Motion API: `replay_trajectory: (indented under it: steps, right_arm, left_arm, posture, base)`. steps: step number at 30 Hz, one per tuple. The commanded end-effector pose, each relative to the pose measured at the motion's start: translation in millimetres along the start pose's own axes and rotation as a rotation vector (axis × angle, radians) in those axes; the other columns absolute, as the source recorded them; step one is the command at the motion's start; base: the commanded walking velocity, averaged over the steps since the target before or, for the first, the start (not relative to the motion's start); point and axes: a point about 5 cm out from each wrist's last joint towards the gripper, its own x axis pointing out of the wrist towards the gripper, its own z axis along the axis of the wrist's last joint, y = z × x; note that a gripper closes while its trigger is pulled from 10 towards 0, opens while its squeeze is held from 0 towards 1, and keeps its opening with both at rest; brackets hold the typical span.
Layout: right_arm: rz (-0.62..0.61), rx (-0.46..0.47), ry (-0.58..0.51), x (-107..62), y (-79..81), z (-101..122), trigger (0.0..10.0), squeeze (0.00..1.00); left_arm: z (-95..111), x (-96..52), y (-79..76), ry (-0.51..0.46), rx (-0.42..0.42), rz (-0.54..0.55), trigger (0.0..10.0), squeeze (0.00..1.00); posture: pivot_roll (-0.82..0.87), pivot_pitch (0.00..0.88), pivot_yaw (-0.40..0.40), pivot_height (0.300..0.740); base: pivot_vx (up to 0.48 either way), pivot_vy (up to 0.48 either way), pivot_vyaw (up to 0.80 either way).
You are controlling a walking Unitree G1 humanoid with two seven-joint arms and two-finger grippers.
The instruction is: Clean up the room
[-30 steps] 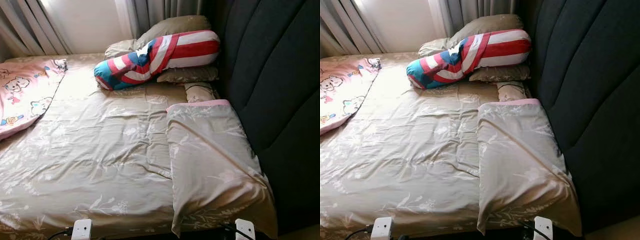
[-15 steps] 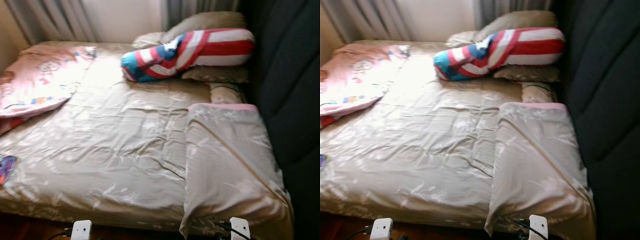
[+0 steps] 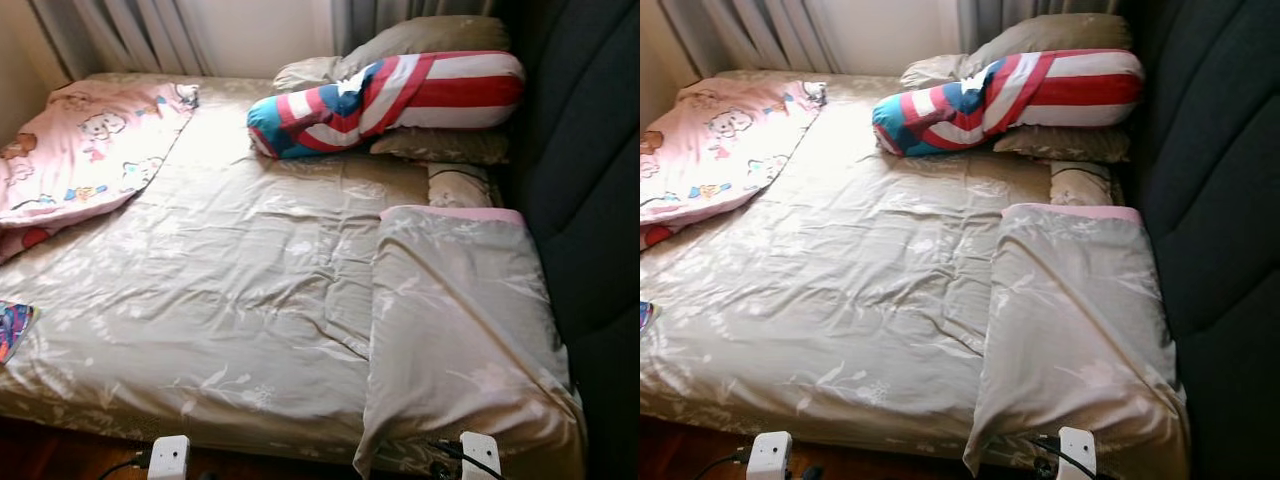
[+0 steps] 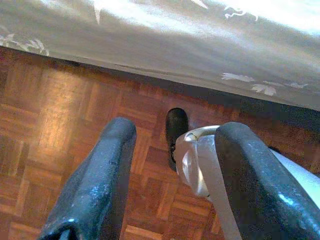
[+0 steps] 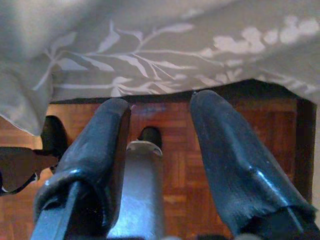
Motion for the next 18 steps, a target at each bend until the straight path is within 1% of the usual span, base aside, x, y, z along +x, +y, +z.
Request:
replay_trajectory:
  steps: [1,18]
  right_arm:
    - [0.006,0.007,0.019,-0.8,2.1,-5.5,10.0,0.00]
    - [0.021,-0.010,0.038,-0.8,7.4,-9.0,10.0,0.00]
  left_arm:
    - [-12.8,-4.3,4.4,0.044,-0.003,0.013,10.0,0.00]
    - [-13.4,-4.9,6.2,0.047,0.005,0.012,10.0,0.00]
  posture:
    - [-0.02,0.120,0.017,0.740]
    - [-0.02,0.099,0.022,0.740]
  base:
    - [0.000,0.315,0.00]
    - [0.000,0.399,0.00]
